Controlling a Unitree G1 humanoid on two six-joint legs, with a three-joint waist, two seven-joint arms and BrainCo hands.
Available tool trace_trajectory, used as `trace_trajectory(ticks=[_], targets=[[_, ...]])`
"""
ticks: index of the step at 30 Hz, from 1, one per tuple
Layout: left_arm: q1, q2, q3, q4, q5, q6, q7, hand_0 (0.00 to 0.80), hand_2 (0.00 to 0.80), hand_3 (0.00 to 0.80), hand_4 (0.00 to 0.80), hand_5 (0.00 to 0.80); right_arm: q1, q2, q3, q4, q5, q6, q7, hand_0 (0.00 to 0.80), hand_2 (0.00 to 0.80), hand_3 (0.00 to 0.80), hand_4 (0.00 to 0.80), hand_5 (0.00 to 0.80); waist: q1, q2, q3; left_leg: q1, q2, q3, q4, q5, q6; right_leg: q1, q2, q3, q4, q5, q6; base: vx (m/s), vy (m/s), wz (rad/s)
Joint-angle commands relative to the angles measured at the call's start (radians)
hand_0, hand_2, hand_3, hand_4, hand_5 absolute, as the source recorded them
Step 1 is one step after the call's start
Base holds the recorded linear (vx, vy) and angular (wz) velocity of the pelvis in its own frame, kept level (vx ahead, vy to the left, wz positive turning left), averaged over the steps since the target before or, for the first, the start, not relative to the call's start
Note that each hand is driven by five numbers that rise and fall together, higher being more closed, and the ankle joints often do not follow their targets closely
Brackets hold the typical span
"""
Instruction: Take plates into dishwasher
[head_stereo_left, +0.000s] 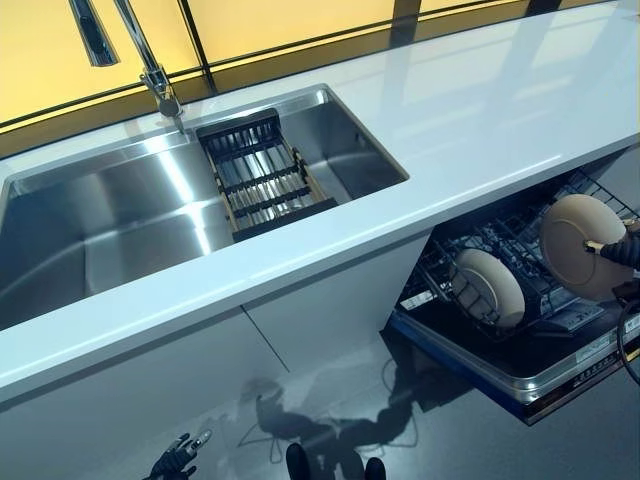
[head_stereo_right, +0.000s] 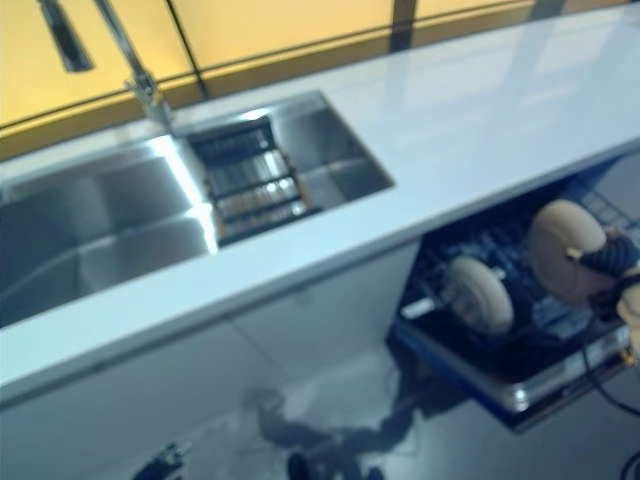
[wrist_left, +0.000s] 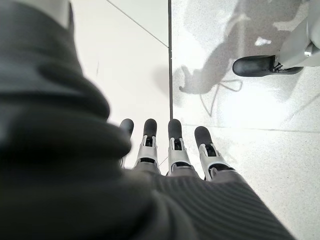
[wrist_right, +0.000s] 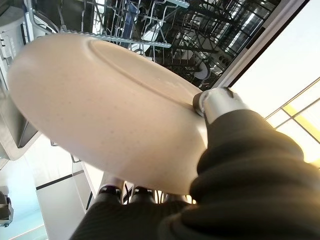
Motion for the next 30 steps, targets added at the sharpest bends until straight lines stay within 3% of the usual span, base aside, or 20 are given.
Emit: trace_trajectory(ticks=[1,30], targets=[[-0.033,-0.005,-0.027,0.009,-0.024,-0.021,-0.001,0.000,0.000,0.000,0.000,0.000,-0.131,-0.036,0.027,-0.005,-0.035,-0.044,-0.019,0.800,0.800,0.800,0.800,0.800,0.022,0.006,-0.021,0.080,-0.039,0.001,-0.001,-0.175,0.021,-0.038,0.022,-0.069,0.002,0.002,0.051,0.000,0.000,0.00],[-0.048,-0.027,-0.059,-0.028,-0.080,-0.018,0.007,0.000,0.000,0.000,0.000,0.000,-0.302,-0.013,0.155,0.071,-0.053,-0.016,-0.055,0.800,0.800,0.800,0.800,0.800,0.034,0.091,0.046,0.045,-0.051,0.010,-0.001,-0.159,0.012,-0.081,-0.001,-0.091,0.010,-0.003,0.044,0.000,0.000,0.00]])
